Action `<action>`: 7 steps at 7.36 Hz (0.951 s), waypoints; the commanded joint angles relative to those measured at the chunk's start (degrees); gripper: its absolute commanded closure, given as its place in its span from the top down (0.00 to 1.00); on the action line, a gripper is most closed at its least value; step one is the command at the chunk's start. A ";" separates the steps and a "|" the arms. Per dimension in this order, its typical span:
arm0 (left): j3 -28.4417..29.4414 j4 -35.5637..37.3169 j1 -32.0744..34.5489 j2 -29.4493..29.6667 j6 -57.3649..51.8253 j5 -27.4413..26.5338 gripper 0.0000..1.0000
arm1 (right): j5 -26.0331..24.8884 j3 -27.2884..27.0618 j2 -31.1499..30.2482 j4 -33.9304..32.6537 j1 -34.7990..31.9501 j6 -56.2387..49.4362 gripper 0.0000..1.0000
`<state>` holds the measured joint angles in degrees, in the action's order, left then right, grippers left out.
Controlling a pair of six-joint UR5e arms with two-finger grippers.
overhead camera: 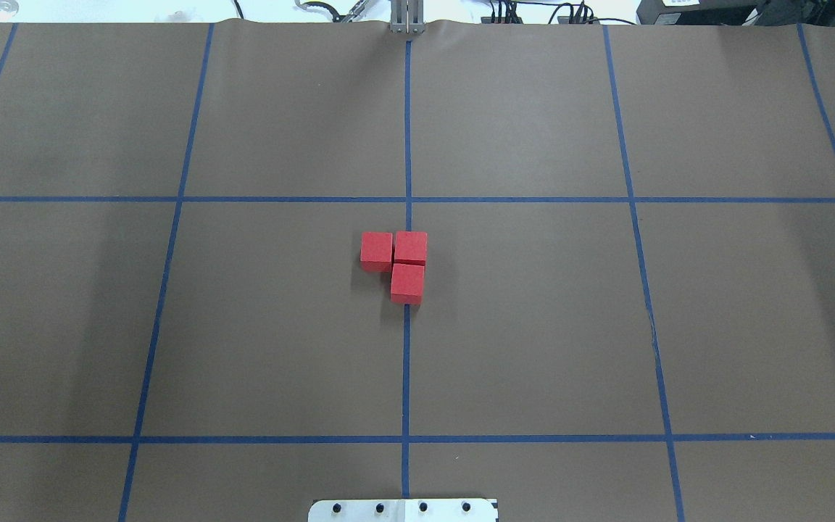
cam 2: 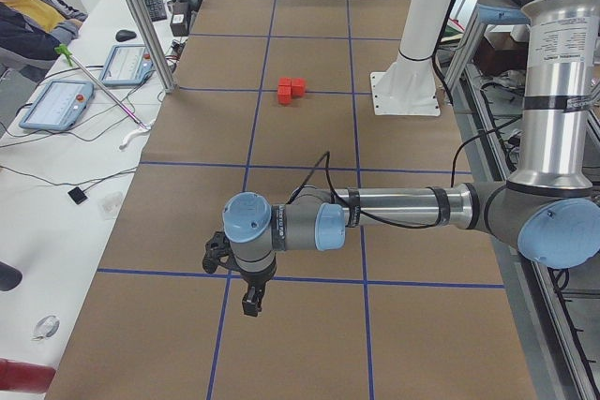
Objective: Form red blocks into L shape at center
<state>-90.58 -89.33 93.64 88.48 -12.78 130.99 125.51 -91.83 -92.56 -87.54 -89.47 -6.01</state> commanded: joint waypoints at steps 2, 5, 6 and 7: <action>-0.83 -1.02 -0.04 0.02 4.43 0.23 1.00 | 0.00 0.07 0.18 0.00 0.00 0.12 0.99; -0.04 -6.11 -0.12 -0.33 4.77 -0.55 1.00 | 0.00 0.07 0.18 -0.09 0.00 0.12 0.99; 0.31 -6.12 -0.12 -0.41 4.60 -0.04 1.00 | 0.00 0.07 0.18 -0.09 0.00 0.12 0.99; 0.31 -6.38 -0.21 -1.55 4.34 -0.12 1.00 | 0.00 0.07 0.18 -0.09 0.00 0.12 0.99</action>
<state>-90.46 -95.17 93.50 87.86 -8.22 130.83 125.51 -91.76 -92.37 -87.61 -89.47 -5.89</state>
